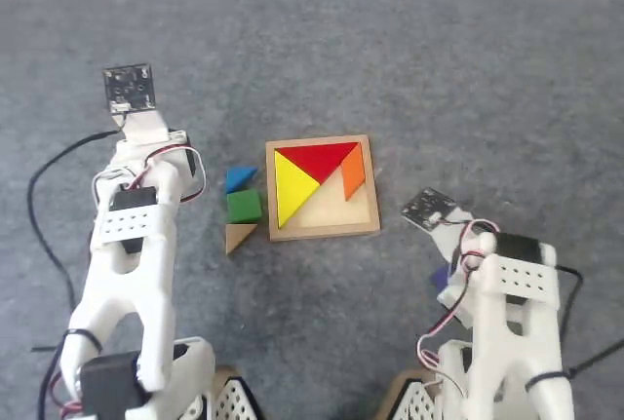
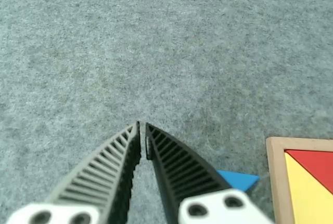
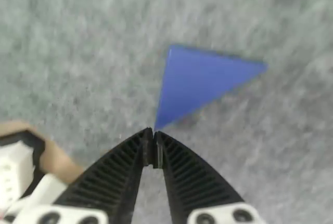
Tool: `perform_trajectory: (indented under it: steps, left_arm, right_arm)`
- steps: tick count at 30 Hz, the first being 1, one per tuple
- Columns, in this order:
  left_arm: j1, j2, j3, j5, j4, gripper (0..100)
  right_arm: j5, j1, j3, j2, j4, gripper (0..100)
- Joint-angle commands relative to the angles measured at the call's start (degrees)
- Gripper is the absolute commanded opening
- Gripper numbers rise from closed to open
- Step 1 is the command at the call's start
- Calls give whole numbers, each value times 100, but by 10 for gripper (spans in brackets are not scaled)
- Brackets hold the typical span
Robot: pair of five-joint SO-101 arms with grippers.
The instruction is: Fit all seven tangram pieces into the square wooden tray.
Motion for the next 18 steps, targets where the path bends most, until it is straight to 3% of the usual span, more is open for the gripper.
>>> perform_trajectory:
  steps: [1,10,18]
  left_arm:
    - [18,-220,-75,18,-114,15]
    - [18,-211,-75,18,-114,15]
    - [18,-211,-57,9,-123,15]
  right_arm:
    - [-264,-409,-35,-180,-215,9]
    - [-510,-505,-264,1086,-1314,9]
    - [-2048,-752,-2040,1464,-945,9]
